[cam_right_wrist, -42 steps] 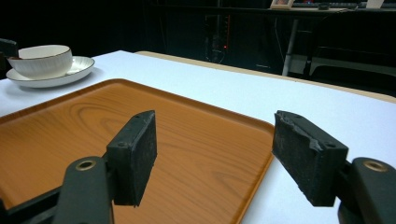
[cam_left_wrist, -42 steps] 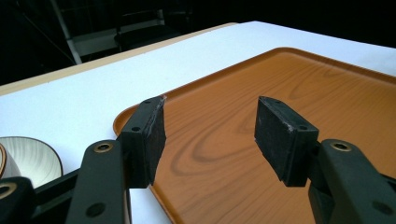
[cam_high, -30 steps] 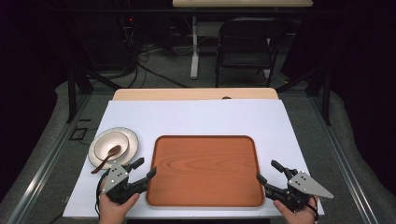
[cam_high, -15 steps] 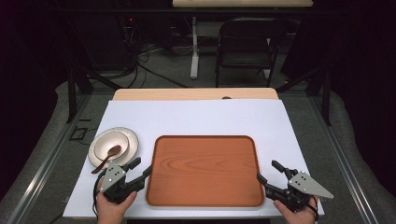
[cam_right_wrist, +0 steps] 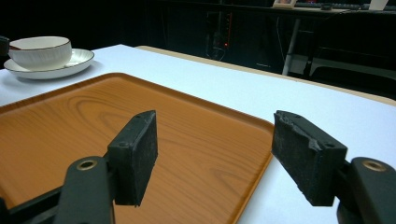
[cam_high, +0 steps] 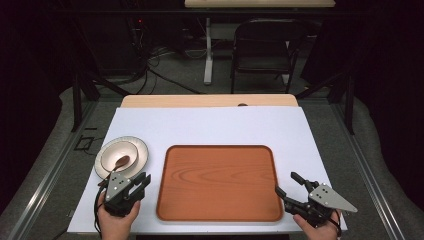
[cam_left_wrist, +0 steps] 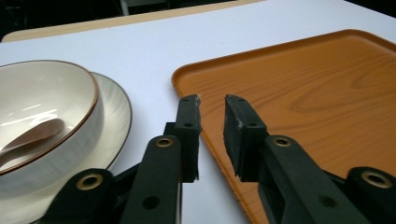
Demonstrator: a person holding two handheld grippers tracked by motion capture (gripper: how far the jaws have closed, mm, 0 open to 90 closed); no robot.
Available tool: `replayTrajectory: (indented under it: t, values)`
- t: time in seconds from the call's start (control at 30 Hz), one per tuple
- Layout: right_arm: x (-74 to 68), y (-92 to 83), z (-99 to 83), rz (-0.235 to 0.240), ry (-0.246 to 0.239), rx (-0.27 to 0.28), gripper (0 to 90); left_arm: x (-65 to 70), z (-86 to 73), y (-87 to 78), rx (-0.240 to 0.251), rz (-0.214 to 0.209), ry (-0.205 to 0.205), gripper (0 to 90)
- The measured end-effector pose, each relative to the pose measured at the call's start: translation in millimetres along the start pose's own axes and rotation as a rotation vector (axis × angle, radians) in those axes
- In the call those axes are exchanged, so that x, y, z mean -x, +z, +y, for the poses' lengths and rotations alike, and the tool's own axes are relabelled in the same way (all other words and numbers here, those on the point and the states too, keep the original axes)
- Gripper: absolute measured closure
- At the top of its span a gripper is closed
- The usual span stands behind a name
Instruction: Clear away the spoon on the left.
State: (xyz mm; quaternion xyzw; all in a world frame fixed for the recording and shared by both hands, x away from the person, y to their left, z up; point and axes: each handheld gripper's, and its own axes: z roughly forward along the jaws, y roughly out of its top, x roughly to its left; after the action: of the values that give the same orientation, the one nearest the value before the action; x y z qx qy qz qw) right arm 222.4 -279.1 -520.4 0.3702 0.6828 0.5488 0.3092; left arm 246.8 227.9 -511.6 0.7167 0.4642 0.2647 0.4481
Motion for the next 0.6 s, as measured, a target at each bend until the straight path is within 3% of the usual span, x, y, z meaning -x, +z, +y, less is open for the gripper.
replayTrajectory:
  t: [0.3, 0.6]
  values:
    - [0.1, -0.2, 0.0, 0.000, -0.001, -0.002, 31.0, -9.4, 2.8, -6.9, -0.021, 0.032, -0.063, 89.9]
    - [-1.2, 0.6, 0.1, 0.009, -0.003, -0.004, 30.7, -23.4, 4.0, -15.9, -0.027, 0.114, -0.108, 90.0]
